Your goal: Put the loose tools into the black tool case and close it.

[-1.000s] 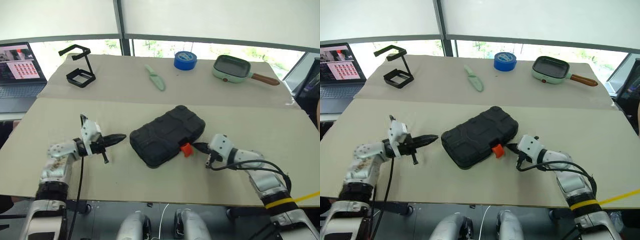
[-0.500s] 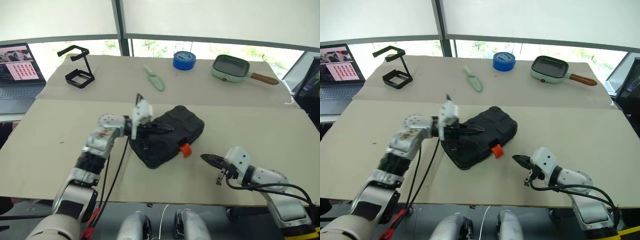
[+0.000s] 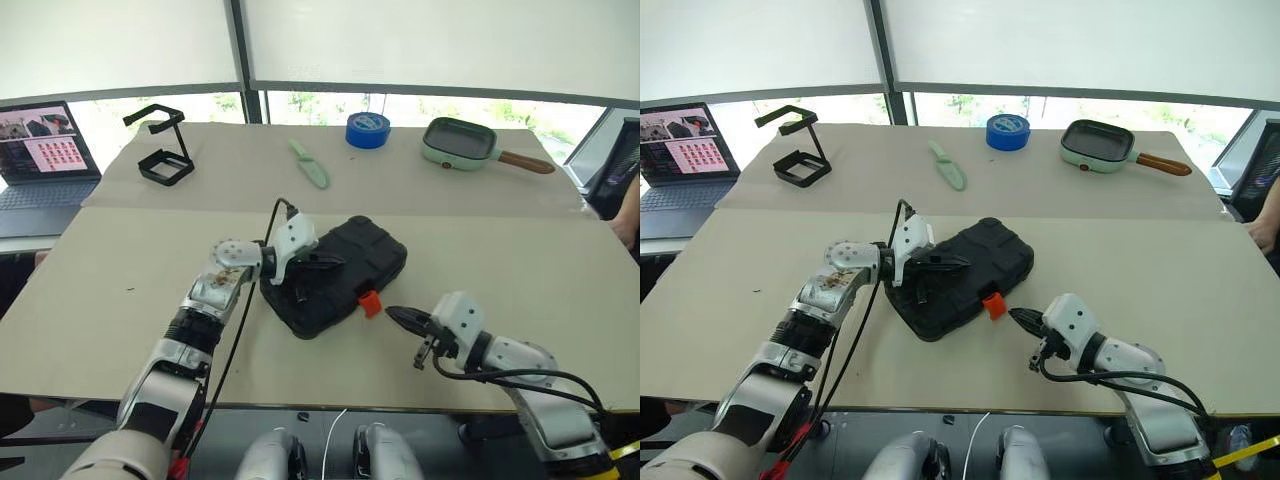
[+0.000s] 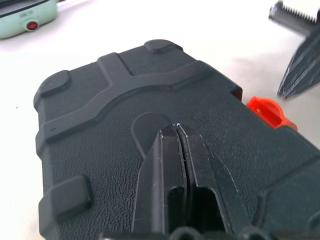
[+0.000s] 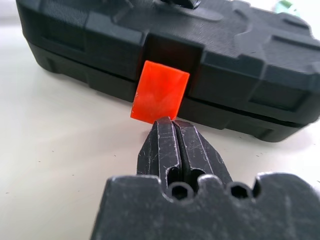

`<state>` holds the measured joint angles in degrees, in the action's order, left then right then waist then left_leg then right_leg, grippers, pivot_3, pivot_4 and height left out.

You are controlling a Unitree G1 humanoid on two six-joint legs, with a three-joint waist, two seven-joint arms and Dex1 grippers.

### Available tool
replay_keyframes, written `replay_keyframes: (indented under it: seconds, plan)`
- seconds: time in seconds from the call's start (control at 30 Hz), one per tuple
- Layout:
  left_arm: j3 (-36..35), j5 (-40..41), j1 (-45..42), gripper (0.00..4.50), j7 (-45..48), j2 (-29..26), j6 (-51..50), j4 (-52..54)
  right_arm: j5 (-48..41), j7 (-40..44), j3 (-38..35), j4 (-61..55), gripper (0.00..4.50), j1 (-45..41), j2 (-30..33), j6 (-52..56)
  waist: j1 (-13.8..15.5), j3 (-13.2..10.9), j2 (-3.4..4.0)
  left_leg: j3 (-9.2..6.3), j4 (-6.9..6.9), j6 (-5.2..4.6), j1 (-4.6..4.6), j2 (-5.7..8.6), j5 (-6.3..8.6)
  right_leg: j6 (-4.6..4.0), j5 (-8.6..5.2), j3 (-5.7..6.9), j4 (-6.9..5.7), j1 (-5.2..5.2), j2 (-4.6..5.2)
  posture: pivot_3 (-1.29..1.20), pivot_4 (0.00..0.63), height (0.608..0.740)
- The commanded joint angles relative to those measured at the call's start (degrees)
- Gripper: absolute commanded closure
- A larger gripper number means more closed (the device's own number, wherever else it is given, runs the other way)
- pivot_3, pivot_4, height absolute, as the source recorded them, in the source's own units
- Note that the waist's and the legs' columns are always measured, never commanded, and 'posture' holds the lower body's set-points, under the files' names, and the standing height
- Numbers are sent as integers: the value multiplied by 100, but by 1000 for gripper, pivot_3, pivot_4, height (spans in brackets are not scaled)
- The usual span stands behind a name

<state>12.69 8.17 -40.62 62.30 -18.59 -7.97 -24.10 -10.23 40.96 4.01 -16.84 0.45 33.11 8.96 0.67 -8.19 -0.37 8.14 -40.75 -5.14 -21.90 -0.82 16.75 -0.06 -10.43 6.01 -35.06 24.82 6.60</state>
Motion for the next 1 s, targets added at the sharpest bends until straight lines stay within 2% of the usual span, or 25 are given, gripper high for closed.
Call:
replay_keyframes:
  seconds: [0.03, 0.17, 0.6, 1.0]
  plan:
    - [206, -136, 328, 4405, -10, 18, -323, -188, 23, -3, 83, 6, 4490, -171, -106, -64, -1, 0, 0, 0, 0, 1, -2, 0, 0, 0, 0, 1, 1, 1, -3, 0, 150, 740]
    - [130, -152, 328, 4405, -76, -28, -324, -210, 79, 4, 215, 111, 4490, -284, -207, -75, -1, 1, 0, 1, 0, 26, -3, 0, -10, -2, -1, 0, 2, 1, -5, 0, 150, 740]
    - [78, -139, 366, 4405, -91, -47, -357, -200, 325, -57, 517, 624, 4490, -650, -516, -142, -30, 3, -3, 1, 3, 11, -2, -3, 1, -2, -1, -8, 0, 8, -3, 0, 150, 740]
    - [93, -164, 384, 4405, -65, -65, -377, -211, 67, -22, 398, 742, 4490, -940, -990, -189, -52, 3, -2, 1, 3, 16, -4, -4, 1, -4, 0, -15, -3, 14, -2, 0, 150, 740]
